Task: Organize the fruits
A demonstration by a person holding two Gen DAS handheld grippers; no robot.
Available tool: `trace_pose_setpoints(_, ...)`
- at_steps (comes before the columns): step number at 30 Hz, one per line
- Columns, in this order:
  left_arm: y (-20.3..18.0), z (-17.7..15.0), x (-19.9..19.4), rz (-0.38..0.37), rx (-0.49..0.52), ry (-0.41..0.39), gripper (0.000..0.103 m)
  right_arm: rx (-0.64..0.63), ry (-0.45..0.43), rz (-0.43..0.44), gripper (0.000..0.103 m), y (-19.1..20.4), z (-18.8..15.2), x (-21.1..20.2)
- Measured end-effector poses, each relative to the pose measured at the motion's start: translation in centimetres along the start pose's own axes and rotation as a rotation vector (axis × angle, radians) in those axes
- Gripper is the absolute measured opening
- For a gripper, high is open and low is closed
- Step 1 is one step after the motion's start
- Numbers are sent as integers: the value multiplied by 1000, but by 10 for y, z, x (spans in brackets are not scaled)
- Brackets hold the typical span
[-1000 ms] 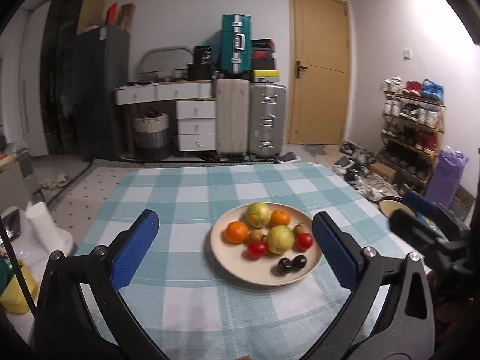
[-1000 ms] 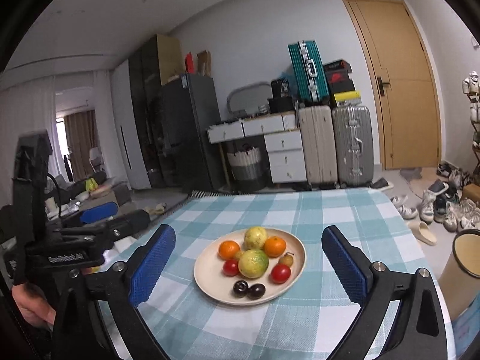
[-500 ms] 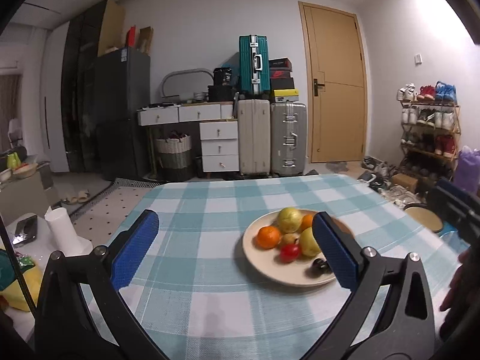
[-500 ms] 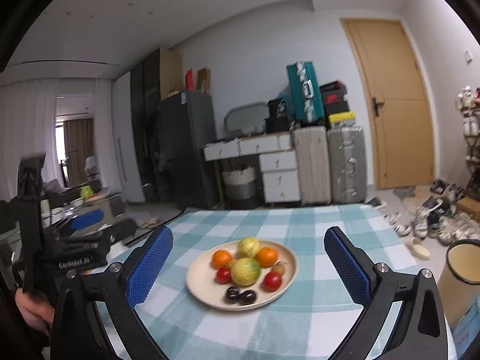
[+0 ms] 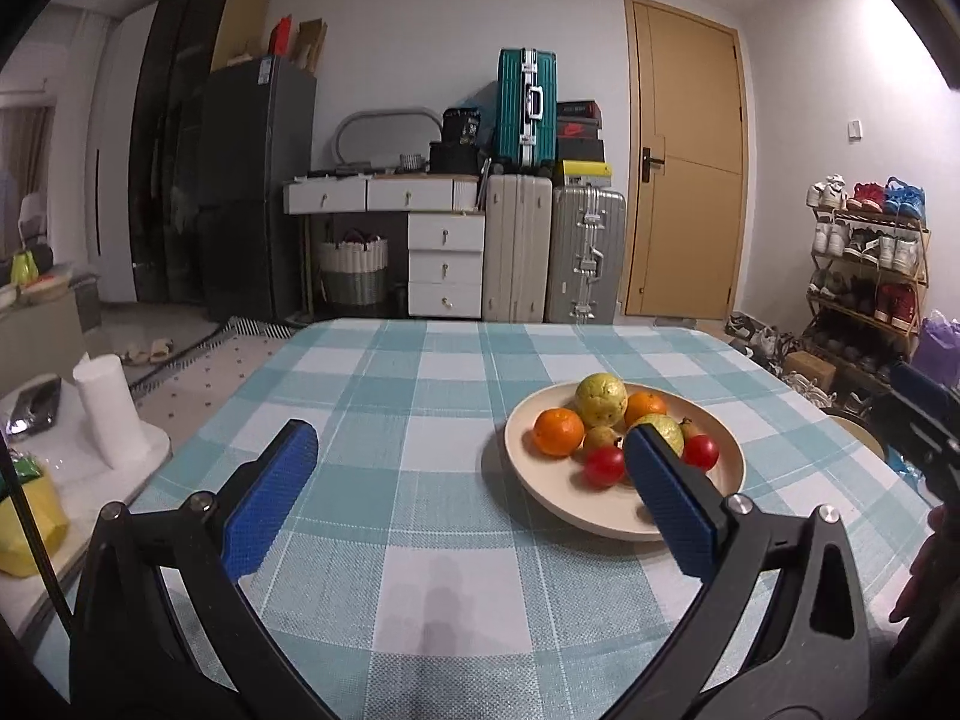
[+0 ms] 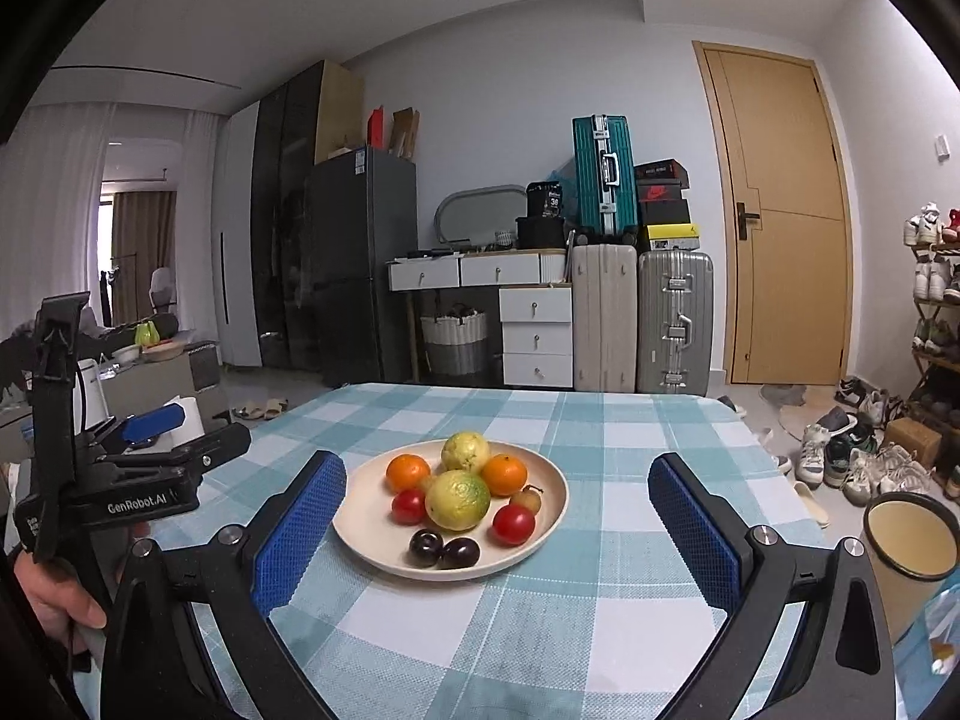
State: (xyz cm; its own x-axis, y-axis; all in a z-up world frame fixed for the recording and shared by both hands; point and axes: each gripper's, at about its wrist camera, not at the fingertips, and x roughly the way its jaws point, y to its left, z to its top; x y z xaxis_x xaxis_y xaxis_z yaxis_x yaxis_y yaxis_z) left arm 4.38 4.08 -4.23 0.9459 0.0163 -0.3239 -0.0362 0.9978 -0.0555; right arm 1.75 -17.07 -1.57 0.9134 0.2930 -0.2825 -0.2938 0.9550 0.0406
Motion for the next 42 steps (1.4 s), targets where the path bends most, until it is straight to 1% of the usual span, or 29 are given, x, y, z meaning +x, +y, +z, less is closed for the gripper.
trace_pose_setpoints(1, 1, -1, 5, -13, 0, 21, 102, 1, 23, 5, 103, 0, 0, 5)
trace_pose_setpoints(3, 1, 0, 9, -17, -1, 37, 102, -8, 90, 8, 103, 2, -2, 20)
trace_pose_setpoints(5, -2, 0, 10, -4, 11, 32, 102, -27, 115, 3, 103, 6, -3, 27)
trace_pose_setpoints(7, -7, 0, 5, -9, 33, 10, 102, -40, 103, -2, 103, 7, -4, 26)
trace_pose_setpoints(9, -13, 0, -1, -10, 61, -25, 102, -41, 66, -7, 103, 8, -6, 19)
trace_pose_setpoints(10, -15, 0, -1, -10, 66, -26, 102, -43, 67, -11, 103, 8, -6, 19)
trace_pose_setpoints(14, -7, 0, 4, -3, 25, -12, 102, -40, 74, -12, 103, 8, -8, 20)
trace_pose_setpoints(18, -12, 0, 0, -9, 53, -24, 102, -40, 73, -12, 103, 7, -7, 18)
trace_pose_setpoints(42, -9, 0, 2, -12, 44, -23, 102, -41, 73, -12, 103, 7, -7, 18)
